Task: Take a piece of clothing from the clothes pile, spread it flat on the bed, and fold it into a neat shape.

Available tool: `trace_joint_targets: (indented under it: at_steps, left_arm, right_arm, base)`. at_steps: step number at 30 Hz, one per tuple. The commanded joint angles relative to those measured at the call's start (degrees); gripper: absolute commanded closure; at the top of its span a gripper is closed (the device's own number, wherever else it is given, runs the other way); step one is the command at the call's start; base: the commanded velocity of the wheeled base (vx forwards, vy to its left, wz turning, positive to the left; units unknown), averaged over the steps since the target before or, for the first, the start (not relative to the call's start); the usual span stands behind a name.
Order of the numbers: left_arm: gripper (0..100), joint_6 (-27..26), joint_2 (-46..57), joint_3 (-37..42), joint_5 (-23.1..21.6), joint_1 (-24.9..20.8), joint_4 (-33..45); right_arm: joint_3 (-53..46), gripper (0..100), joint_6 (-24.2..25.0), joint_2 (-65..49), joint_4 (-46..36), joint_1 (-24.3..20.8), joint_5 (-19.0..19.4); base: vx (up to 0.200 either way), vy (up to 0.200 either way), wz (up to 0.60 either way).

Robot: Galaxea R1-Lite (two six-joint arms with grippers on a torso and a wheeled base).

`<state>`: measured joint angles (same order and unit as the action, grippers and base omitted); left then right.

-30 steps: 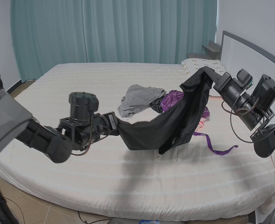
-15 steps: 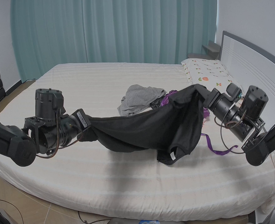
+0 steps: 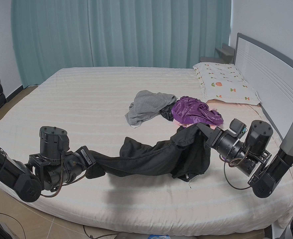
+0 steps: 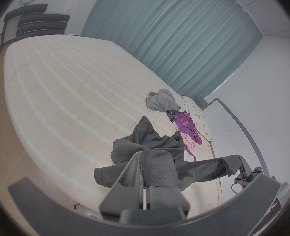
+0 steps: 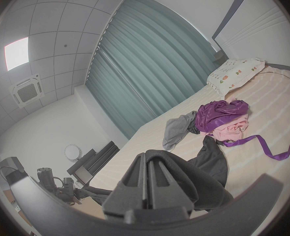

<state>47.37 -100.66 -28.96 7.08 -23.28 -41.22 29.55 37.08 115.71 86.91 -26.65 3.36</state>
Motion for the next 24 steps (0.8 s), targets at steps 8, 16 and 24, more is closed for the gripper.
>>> trace_joint_targets:
  at_steps: [8, 16, 24]
  left_arm:
    - [100, 1.1, -0.9, 1.9, 0.2, -0.3, -0.2]
    - [100, 1.2, -0.2, 2.5, 0.0, -0.3, -0.2]
    - [100, 1.0, 0.3, 2.5, 2.5, -0.4, -1.5]
  right_arm:
    - [-3.4, 100, -0.2, 0.6, 1.3, -1.2, -0.9]
    - [-3.6, 100, -0.2, 0.7, 1.7, -1.2, -1.0]
    - [-3.5, 100, -0.2, 0.7, 1.7, -1.4, -1.0]
  base:
    - [-0.15, 0.0, 0.0]
    - [-0.075, 0.0, 0.0]
    - [0.0, 0.0, 0.0]
